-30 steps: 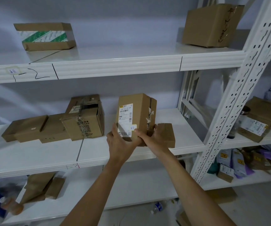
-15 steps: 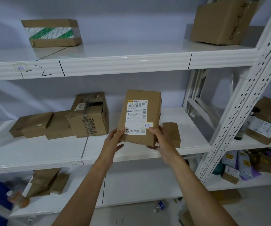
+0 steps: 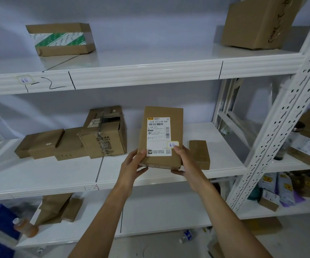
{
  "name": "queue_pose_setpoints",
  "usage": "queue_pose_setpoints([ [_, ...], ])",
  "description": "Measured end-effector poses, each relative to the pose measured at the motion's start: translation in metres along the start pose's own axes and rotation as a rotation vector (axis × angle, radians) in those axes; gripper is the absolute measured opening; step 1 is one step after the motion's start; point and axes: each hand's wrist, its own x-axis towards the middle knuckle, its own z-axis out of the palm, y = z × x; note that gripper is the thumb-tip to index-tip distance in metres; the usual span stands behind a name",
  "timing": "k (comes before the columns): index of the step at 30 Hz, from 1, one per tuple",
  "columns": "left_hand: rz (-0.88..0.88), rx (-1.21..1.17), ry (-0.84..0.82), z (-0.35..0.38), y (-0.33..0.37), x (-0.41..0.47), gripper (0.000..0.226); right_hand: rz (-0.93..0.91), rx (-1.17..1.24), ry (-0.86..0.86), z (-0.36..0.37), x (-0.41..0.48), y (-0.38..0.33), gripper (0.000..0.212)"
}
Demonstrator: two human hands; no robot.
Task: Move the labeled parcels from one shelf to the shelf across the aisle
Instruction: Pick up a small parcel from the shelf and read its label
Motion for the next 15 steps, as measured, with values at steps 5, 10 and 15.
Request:
queue_pose_setpoints([
  [5,0.017,0.036,0.007,0.009,-0.002,-0.007,0.068,-0.038,0.001,0.062,0.003,-0.005,-0.003,0.049],
  [10,0.066,0.037,0.05,0.014,0.003,-0.019,0.064,-0.16,0.01,0.088,0.007,-0.014,-0.007,0.055],
  [15,0.142,0.041,0.067,0.015,0.007,-0.03,0.04,-0.22,0.079,0.075,0.005,-0.023,-0.006,0.074],
])
